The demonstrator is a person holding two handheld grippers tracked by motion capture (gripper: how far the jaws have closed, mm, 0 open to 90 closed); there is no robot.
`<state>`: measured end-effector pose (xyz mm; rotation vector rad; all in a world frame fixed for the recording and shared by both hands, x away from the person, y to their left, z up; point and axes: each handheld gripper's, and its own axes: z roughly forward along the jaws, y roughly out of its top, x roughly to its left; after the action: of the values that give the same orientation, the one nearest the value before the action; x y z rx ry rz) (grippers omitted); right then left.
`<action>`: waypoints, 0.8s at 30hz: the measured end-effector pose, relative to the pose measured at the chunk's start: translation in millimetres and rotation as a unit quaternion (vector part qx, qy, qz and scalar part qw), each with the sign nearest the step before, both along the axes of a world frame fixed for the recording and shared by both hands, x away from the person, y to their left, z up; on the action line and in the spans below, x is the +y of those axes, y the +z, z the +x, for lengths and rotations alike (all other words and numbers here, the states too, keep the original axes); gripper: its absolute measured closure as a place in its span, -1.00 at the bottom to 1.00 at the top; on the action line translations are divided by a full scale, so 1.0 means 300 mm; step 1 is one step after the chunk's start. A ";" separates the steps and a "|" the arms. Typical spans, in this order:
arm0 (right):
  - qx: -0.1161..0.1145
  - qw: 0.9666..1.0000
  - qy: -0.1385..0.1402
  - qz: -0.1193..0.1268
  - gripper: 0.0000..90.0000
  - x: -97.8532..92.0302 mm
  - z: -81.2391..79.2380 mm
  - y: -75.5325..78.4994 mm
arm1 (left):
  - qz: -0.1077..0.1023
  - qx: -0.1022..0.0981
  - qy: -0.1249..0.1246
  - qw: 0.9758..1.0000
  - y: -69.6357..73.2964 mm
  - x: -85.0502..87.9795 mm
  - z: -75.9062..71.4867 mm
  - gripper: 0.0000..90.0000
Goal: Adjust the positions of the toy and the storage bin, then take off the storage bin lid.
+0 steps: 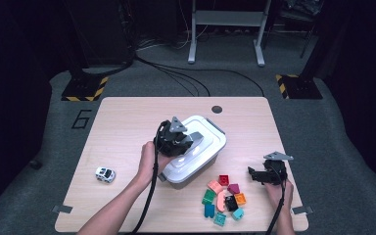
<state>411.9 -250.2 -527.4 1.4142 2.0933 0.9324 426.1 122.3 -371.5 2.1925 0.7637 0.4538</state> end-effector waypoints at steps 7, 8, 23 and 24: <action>0.000 1.000 0.001 -0.001 -0.71 -0.001 0.000 0.000 | 0.002 -0.003 -0.004 1.000 0.003 0.001 -0.009 0.48; 0.000 1.000 0.001 -0.001 -0.71 -0.001 0.000 0.000 | 0.004 -0.006 -0.005 1.000 0.007 0.003 -0.009 0.48; 0.000 1.000 0.001 -0.001 -0.71 -0.001 0.000 0.000 | -0.012 -0.035 -0.003 0.999 0.116 0.037 -0.018 0.48; 0.000 1.000 0.001 -0.001 -0.71 -0.001 0.000 0.000 | -0.013 -0.037 -0.001 0.999 0.123 0.041 -0.018 0.48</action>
<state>411.9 -250.4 -527.5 1.4119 2.0955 0.9314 420.7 134.5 -334.6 2.1407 0.7244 0.5179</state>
